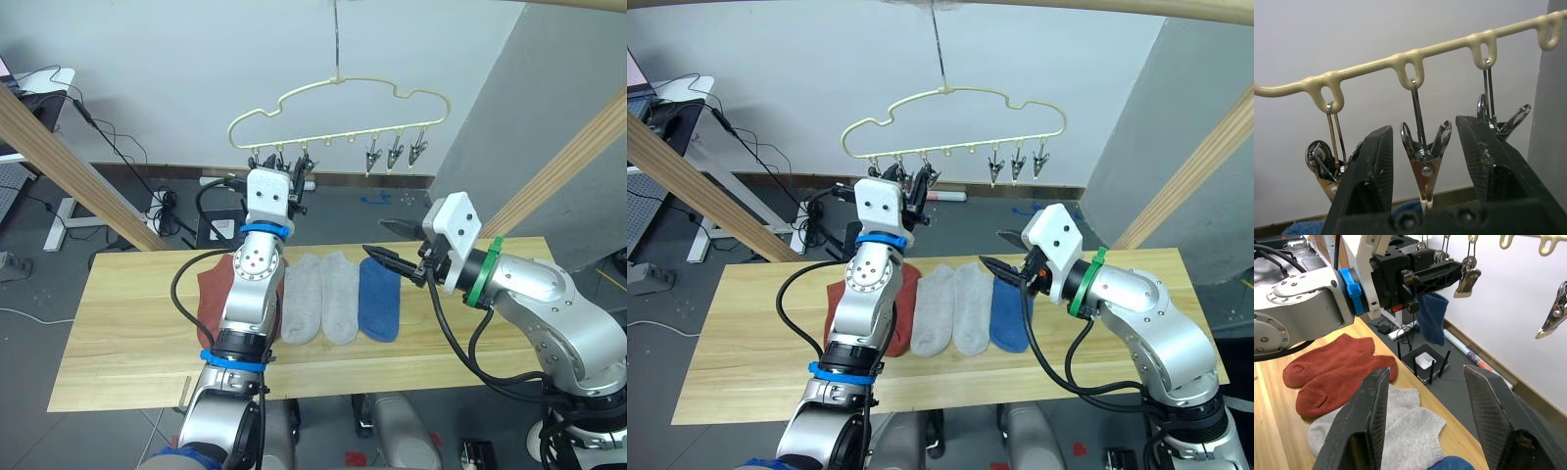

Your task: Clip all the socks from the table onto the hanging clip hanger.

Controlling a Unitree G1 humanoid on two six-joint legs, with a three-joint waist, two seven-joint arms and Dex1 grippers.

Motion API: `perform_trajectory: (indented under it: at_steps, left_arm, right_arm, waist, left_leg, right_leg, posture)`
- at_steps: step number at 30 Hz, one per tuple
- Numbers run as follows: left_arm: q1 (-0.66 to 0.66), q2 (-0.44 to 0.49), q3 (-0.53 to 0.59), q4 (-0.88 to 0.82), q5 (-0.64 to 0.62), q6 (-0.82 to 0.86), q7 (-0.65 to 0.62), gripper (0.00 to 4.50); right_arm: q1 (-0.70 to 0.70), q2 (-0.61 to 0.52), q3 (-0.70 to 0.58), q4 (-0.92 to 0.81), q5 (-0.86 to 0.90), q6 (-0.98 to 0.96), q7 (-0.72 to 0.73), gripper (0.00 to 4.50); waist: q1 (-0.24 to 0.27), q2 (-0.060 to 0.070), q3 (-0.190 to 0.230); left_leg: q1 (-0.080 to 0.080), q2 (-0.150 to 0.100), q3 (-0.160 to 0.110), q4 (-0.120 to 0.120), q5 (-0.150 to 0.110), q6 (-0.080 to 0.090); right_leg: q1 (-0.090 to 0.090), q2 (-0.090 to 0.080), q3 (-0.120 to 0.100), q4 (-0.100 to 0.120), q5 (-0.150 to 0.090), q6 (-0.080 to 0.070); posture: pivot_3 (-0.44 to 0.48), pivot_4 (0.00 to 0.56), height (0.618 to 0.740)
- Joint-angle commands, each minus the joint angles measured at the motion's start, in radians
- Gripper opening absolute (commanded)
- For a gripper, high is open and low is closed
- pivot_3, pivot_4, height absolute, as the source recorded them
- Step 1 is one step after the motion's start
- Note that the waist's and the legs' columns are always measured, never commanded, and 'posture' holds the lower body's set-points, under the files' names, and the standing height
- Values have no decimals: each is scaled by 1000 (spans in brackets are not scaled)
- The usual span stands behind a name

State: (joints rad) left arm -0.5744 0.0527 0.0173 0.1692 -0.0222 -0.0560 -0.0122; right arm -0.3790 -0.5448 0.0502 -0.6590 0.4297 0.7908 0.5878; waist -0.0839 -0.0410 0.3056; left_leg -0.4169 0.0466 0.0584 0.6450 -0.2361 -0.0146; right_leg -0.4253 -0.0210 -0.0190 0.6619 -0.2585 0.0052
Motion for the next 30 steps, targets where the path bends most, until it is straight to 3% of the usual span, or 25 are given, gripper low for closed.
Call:
perform_trajectory:
  at_steps: [1, 6, 10, 16, 19, 24, 28, 30]
  left_arm:
    - [-6, -2, -2, -52, 1, -12, -6, 2066]
    - [-1, 1, -5, -62, 5, -9, -9, 803]
    - [2, 5, -4, -63, 6, -5, -9, 130]
    - [0, 11, 1, -78, 2, 10, -11, 79]
    - [2, 20, 0, -93, -19, 25, -40, 79]
    - [14, 52, 4, -137, -71, 71, -120, 79]
    - [14, 84, 15, -167, -119, 117, -184, 79]
    - [10, 99, 26, -187, -169, 159, -233, 79]
  right_arm:
    - [5, -1, -15, -14, 12, -28, 0, 2473]
    - [7, 10, -14, -13, 15, -46, -2, 2473]
    - [4, 29, -14, -10, 18, -68, -6, 2473]
    - [5, 61, -31, -3, 34, -91, -18, 2473]
    - [21, 72, -27, 12, 25, -92, -40, 2986]
    - [102, 111, 52, 102, -119, -130, -164, 4500]
    - [155, 174, 119, 256, -236, -206, -250, 4500]
    - [168, 223, 144, 414, -296, -296, -298, 4500]
  waist:
    - [0, 0, 0]
    - [0, 0, 0]
    - [0, 0, 0]
    - [0, 0, 0]
    - [0, 0, 0]
    - [1, 0, 0]
    - [2, 1, 1]
    - [2, 1, 1]
  left_leg:
    - [0, 0, 0, 0, 0, 0]
    - [0, 0, 0, 0, 0, 0]
    - [0, 0, 0, 0, 0, 0]
    - [0, 0, 0, 0, 0, 0]
    - [0, 0, 0, 0, 0, 0]
    - [0, 0, 0, 0, 0, -1]
    - [0, 0, 1, 0, 2, -4]
    - [0, 0, 1, 0, 2, -4]
  right_leg:
    - [0, 0, 0, 0, 0, 0]
    - [0, 0, 0, 0, 0, 0]
    - [0, 0, 0, 0, 0, 0]
    - [0, 0, 0, 0, 0, 0]
    - [0, 0, 0, 0, 0, 0]
    - [0, 0, 0, 0, 0, 1]
    - [-1, 0, 1, 1, 0, 1]
    - [-1, 0, 1, 1, 0, 1]
  posture:
    - [-216, 336, 740]
    - [-216, 336, 740]
    - [-212, 334, 740]
    - [-206, 331, 740]
    - [-195, 331, 740]
    - [-183, 335, 740]
    - [-174, 337, 740]
    - [-160, 338, 740]
